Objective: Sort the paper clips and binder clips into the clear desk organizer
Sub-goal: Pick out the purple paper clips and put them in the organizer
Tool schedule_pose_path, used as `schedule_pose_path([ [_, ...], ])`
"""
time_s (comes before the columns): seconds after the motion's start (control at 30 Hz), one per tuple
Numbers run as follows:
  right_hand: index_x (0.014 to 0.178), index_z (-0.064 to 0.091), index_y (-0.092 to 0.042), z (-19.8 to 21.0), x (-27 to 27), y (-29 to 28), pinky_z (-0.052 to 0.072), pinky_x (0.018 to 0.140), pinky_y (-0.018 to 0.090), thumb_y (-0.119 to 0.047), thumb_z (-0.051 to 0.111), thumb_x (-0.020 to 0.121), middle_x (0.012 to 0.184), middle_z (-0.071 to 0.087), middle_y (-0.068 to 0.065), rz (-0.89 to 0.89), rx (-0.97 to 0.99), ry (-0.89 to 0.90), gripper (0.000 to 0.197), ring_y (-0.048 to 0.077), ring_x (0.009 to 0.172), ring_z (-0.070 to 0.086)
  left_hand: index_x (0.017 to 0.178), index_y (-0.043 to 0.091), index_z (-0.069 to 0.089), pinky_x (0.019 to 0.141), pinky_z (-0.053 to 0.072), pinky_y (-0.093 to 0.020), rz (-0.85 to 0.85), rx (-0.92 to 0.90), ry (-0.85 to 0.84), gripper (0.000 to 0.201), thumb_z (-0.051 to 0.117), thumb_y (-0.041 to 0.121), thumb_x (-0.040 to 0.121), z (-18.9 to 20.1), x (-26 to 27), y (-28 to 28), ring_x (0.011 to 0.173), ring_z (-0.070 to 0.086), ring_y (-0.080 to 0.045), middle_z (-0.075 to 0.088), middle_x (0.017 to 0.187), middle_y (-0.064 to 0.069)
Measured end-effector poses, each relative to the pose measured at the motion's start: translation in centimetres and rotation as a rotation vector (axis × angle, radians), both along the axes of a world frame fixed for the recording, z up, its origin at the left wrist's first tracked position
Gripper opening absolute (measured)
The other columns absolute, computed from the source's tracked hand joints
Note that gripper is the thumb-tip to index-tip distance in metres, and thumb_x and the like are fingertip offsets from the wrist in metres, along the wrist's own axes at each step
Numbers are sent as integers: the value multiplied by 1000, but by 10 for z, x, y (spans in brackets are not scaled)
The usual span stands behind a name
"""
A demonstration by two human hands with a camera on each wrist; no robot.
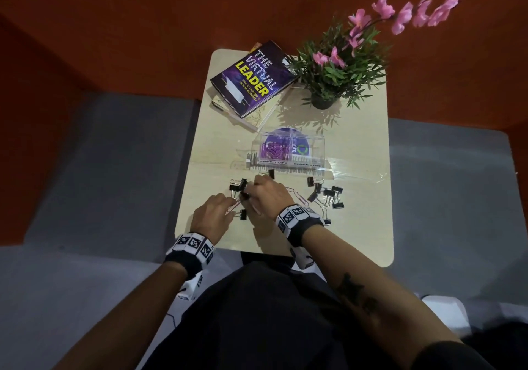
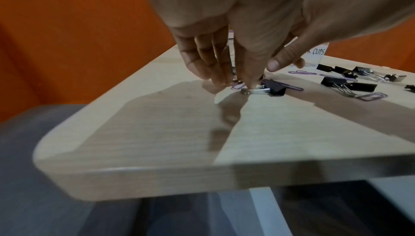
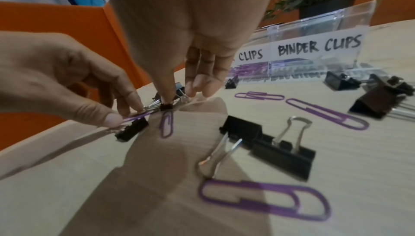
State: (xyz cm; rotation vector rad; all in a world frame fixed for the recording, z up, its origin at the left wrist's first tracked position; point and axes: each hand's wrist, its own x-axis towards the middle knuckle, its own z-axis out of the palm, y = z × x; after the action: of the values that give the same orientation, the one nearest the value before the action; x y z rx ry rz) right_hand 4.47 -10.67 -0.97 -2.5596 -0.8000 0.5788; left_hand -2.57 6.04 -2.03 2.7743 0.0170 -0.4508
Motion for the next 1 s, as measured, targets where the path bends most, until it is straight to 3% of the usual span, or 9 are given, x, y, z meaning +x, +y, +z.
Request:
schedule_pose_path([
  [0.17,118,63,-16,-2,7,-5,45,59,36,2,56,80,104,58,11,-53,-46,-19,42,32,105,51,96,12,72,53,52,-34,-91,-10,-73,23,79,9,74,1,-8,6,84,64,-30,70,89,-6],
  [0.3,107,68,-14,-3,4,-18,39,58,31,-1,56,80,101,58,9,-109,-9,-27,31,29,100,52,91,11,74,47,52,-33,-207,32,-93,26,79,1,68,3,-5,-1,77,61,-30,66,81,-7],
  [0.43,99,69,-12,-4,-16,-30,48,62,37,-15,61,82,94,59,12,74,-17,-55,19,30,90,52,104,13,70,53,50,-36,-278,64,-60,39,73,2,68,8,0,-14,83,58,-31,62,86,-10],
  [0.53,98,70,-13,-7,-25,-36,49,64,39,-11,66,79,91,62,13,127,-35,-80,20,33,87,54,115,14,65,59,49,-37,-315,77,-42,46,70,4,71,8,5,-24,87,55,-33,59,90,-12],
  [0.63,104,69,-13,-4,-20,-47,52,72,42,-9,64,80,98,62,12,6,-81,-73,25,31,93,52,124,14,58,67,48,-39,-318,66,-29,51,64,4,75,8,13,-36,92,51,-32,56,96,-12],
  [0.7,109,68,-17,0,-14,-58,52,70,37,-14,60,84,99,60,11,-123,-56,-34,27,29,94,54,127,13,55,71,47,-40,-341,55,-29,52,60,3,76,8,18,-44,94,49,-32,55,98,-12],
  [0.83,100,71,-18,2,-3,-92,53,62,34,-15,63,83,94,62,7,-365,-11,-14,19,30,78,63,123,13,57,72,47,-41,-371,19,-61,45,58,4,79,9,29,-55,91,48,-30,57,97,-10],
  [0.93,82,72,-18,5,-8,-110,44,58,29,-22,67,83,85,62,5,-365,-37,5,7,27,72,61,114,16,62,72,46,-39,-459,-25,-97,32,59,9,83,10,30,-62,89,48,-26,58,96,-6],
  [1.0,81,72,-18,6,-18,-112,44,59,29,-21,68,81,83,63,4,-312,-52,31,6,26,75,62,114,19,62,70,47,-40,-575,-26,-121,31,60,11,84,8,26,-68,89,50,-26,58,96,-6],
])
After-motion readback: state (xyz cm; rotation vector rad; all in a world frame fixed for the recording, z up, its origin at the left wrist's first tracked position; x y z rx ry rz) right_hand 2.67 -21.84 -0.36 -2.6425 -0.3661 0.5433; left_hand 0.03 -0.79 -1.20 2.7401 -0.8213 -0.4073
